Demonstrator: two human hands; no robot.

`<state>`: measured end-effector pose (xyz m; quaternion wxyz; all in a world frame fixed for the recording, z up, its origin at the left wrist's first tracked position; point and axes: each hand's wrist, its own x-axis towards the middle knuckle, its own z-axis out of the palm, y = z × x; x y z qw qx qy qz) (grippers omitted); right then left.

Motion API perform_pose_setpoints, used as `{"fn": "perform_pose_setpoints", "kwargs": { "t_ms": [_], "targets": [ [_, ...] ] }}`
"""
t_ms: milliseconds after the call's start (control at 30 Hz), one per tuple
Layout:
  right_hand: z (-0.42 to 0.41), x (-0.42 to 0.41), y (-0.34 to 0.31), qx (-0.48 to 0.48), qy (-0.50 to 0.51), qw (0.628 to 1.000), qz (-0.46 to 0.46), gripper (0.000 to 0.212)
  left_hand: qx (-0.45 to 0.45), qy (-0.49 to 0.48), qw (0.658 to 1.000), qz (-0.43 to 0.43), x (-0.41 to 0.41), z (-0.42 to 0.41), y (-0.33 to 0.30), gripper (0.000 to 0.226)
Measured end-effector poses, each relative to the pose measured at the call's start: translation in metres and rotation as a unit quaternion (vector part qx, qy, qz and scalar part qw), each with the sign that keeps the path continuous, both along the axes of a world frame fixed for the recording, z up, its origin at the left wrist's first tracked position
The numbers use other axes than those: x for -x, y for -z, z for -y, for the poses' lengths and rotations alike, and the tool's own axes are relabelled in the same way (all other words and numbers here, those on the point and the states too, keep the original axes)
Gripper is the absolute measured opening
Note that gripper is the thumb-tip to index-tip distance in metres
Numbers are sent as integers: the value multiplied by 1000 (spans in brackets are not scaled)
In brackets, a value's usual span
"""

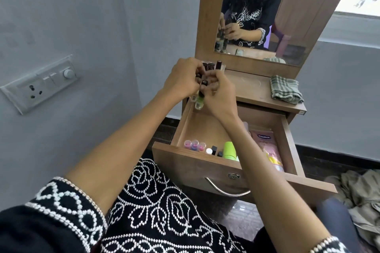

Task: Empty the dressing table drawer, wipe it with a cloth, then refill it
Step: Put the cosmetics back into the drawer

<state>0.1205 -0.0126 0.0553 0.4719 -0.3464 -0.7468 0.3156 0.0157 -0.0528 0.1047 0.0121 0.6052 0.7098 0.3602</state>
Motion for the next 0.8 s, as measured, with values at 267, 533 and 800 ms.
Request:
{"fn": "perform_pose_setpoints", "kwargs": {
  "t_ms": [267,533,800],
  "targets": [
    [19,-9,43,82,48,995,34,19,15,-58,993,101,-10,29,53,28],
    [27,-9,62,138,18,986,92,18,34,-51,990,124,-10,50,85,26],
    [29,-10,65,163,-14,976,144,21,71,-41,988,134,-7,55,104,30]
  ]
}}
